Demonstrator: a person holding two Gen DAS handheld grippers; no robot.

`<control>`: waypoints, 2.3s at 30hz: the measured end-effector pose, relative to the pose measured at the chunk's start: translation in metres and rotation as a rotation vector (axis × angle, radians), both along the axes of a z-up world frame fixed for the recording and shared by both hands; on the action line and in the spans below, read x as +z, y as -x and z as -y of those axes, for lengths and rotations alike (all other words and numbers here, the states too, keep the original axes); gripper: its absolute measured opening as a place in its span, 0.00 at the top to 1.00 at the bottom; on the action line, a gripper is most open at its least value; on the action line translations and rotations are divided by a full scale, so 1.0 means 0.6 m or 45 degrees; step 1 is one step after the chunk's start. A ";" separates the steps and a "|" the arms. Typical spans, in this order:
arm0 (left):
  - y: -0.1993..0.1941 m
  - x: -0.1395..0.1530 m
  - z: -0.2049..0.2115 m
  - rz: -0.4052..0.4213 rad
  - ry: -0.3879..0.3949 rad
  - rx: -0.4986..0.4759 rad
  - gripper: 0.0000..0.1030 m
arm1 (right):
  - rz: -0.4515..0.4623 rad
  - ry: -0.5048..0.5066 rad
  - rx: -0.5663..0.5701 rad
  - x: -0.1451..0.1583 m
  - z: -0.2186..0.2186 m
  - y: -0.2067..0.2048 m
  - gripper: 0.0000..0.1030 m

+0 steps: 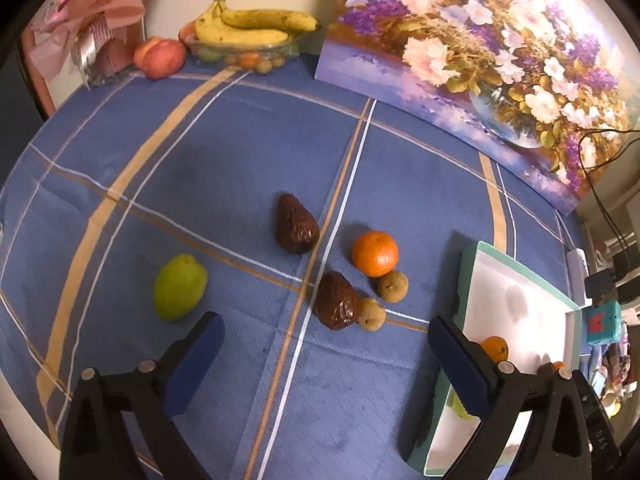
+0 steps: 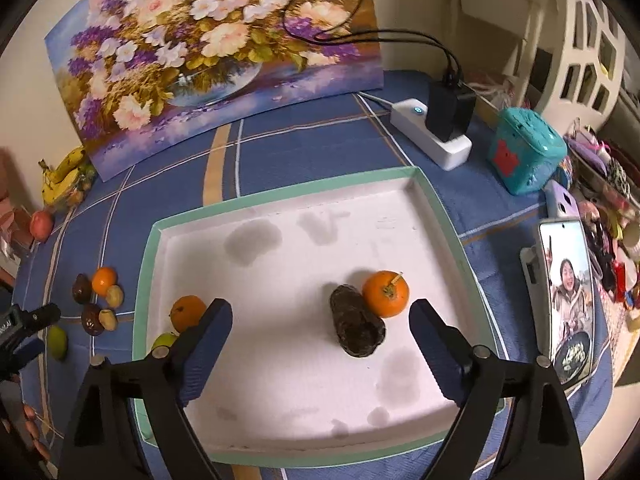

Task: Organize fruits
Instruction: 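Withdraw both open tools from the tray toward the remaining fruit, then grasp a green pear-like fruit with the left tool while the right tool grasps a small round brown fruit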

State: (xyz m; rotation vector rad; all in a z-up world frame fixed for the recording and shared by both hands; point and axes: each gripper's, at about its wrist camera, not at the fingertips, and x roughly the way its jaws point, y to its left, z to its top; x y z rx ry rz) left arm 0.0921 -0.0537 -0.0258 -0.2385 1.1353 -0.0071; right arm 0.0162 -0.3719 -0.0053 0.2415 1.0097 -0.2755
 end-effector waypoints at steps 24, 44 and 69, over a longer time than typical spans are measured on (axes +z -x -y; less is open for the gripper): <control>-0.026 0.022 -0.049 0.022 -0.084 0.047 0.00 | 0.035 0.092 0.101 -0.008 -0.067 -0.024 0.12; -0.053 0.022 -0.171 0.163 -0.034 0.090 0.00 | 0.098 0.031 0.146 -0.003 -0.152 -0.055 0.12; -0.065 -0.021 -0.231 0.017 0.230 0.105 0.03 | 0.075 -0.205 0.423 0.012 -0.320 -0.171 0.26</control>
